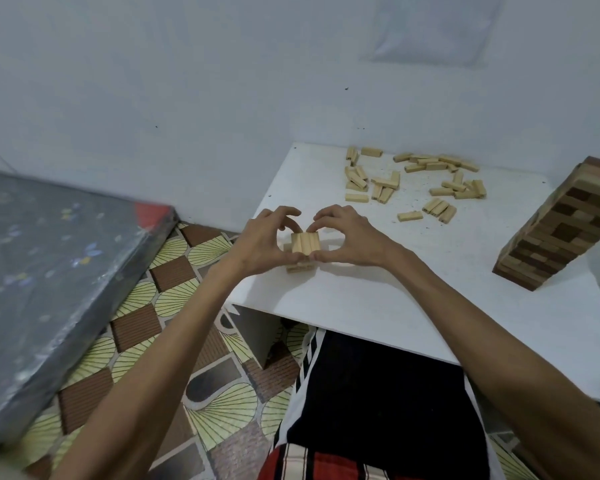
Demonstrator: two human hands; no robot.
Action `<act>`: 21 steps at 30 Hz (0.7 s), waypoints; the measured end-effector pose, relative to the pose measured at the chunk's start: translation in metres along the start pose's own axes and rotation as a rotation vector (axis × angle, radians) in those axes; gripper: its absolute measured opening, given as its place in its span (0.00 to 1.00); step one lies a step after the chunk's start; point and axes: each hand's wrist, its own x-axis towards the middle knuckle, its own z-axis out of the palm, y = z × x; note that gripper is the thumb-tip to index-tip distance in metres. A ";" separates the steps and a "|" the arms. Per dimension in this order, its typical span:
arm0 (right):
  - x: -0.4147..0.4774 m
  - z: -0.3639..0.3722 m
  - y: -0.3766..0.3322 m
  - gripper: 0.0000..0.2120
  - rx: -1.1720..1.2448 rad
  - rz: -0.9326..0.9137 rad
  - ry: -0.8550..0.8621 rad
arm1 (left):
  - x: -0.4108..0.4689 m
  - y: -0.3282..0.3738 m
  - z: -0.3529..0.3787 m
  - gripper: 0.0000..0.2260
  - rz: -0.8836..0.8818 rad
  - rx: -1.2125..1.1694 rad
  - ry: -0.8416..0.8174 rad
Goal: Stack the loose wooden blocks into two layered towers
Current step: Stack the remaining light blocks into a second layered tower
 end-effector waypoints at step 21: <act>0.019 0.012 -0.004 0.25 -0.046 0.021 -0.120 | -0.011 -0.017 0.005 0.34 -0.070 0.013 0.004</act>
